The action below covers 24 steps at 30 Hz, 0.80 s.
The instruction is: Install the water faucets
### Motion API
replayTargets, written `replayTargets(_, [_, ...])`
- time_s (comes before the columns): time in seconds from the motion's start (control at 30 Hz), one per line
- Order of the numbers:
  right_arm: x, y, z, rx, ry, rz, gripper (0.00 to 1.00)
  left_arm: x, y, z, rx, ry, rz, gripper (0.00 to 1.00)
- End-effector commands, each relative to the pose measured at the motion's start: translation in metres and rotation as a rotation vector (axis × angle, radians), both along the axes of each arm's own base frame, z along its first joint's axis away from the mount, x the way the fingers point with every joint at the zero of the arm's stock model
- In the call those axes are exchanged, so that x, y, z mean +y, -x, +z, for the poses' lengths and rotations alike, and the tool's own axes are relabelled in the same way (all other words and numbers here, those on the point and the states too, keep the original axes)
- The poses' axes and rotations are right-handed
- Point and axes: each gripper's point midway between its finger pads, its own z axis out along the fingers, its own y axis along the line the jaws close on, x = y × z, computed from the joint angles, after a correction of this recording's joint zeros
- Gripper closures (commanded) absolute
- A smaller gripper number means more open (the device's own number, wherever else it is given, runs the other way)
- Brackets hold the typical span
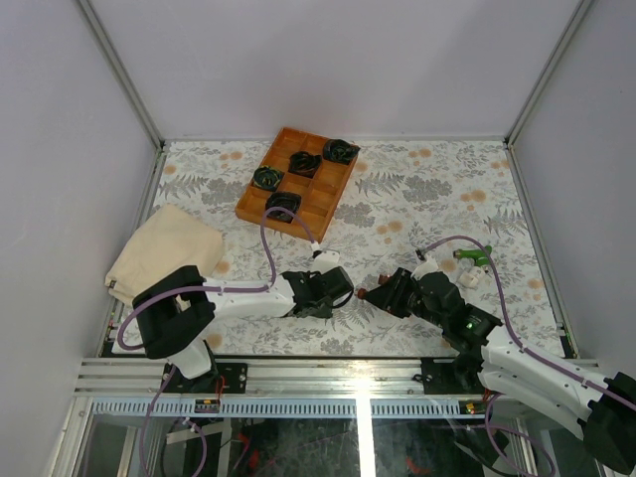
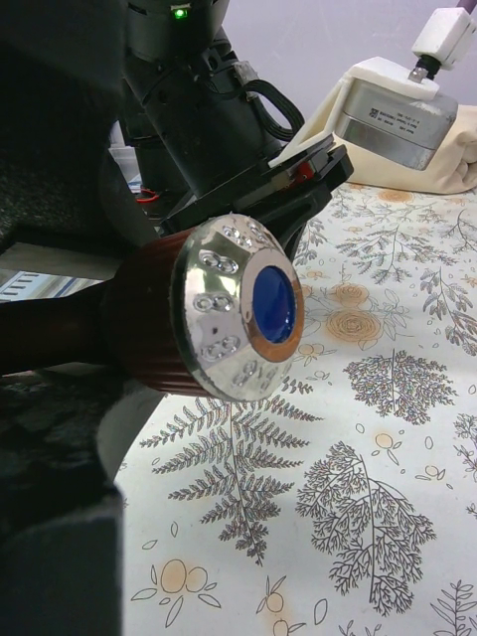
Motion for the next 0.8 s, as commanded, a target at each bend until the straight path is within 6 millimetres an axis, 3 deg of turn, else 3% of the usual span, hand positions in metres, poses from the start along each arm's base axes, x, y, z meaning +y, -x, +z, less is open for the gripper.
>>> replayTargets(0.0, [0.004, -0.009, 0.019, -0.052, -0.057, -0.023, 0.99, 0.009, 0.01, -0.016, 0.047, -0.034, -0.019, 0.75])
replayTargets(0.23, [0.003, -0.01, 0.018, -0.049, -0.054, -0.03, 0.99, 0.011, 0.015, -0.017, 0.058, -0.011, -0.031, 1.0])
replayTargets(0.43, [0.004, -0.01, 0.02, -0.059, -0.055, -0.025, 0.99, 0.004, 0.011, -0.001, 0.057, 0.107, -0.05, 1.0])
replayTargets(0.57, [0.004, -0.012, 0.03, -0.114, -0.059, -0.011, 0.99, -0.008, -0.003, 0.032, 0.069, 0.356, -0.055, 1.0])
replayTargets(0.77, [0.005, -0.018, 0.061, -0.298, -0.092, 0.015, 1.0, -0.014, -0.025, 0.111, 0.057, 0.808, -0.074, 1.0])
